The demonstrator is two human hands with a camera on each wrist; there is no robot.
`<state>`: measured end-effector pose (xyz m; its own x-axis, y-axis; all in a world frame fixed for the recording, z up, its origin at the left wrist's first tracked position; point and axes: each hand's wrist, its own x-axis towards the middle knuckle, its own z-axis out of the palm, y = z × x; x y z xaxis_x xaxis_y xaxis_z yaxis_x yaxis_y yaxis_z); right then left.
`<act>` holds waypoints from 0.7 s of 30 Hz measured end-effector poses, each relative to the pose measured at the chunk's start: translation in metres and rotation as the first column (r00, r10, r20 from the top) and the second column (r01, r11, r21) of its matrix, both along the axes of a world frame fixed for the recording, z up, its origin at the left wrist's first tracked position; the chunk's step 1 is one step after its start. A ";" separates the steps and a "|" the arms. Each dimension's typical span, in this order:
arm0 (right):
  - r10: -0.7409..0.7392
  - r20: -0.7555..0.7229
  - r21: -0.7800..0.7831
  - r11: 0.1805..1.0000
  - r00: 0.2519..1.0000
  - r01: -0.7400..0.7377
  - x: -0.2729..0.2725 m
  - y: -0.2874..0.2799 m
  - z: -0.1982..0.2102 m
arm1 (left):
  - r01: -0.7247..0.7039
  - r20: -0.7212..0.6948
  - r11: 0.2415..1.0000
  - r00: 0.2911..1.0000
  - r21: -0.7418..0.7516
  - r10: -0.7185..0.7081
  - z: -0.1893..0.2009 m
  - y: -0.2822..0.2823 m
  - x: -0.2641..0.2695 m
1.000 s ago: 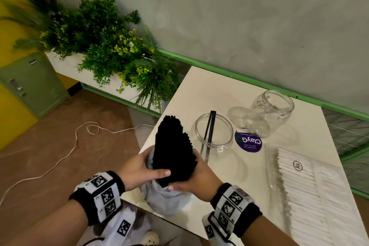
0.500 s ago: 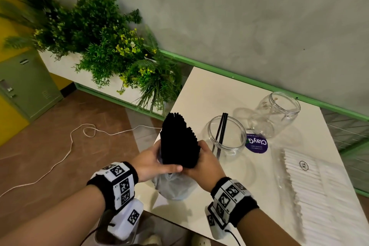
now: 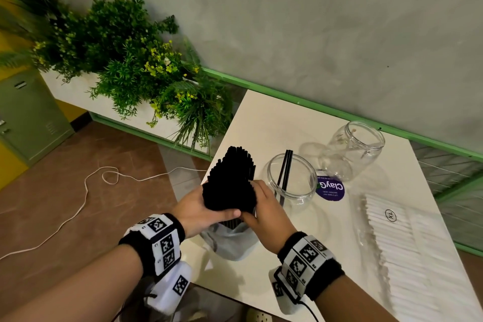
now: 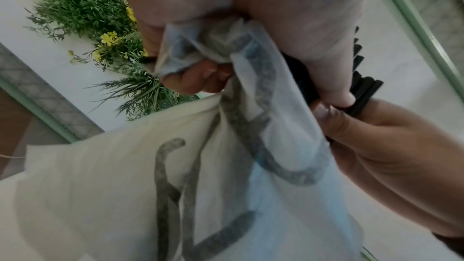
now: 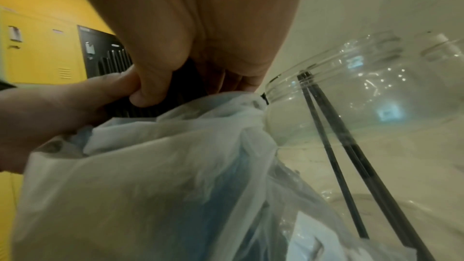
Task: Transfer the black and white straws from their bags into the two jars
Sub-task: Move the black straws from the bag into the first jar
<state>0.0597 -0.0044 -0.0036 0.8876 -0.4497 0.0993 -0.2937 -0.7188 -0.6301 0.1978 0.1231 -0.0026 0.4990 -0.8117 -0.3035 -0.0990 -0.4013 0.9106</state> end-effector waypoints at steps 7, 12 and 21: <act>-0.133 0.054 0.174 0.977 0.990 0.122 -0.005 -0.004 -0.004 | -0.044 0.035 0.995 0.999 0.091 0.041 -0.012 0.003 0.002; -0.212 0.086 0.346 0.923 0.973 0.170 -0.007 -0.008 -0.008 | -0.013 0.131 0.994 0.991 0.110 -0.001 -0.002 0.001 0.000; -0.239 0.157 0.355 0.919 0.958 0.171 -0.005 -0.005 -0.011 | 0.062 0.211 0.986 0.973 0.153 -0.094 0.005 0.001 0.004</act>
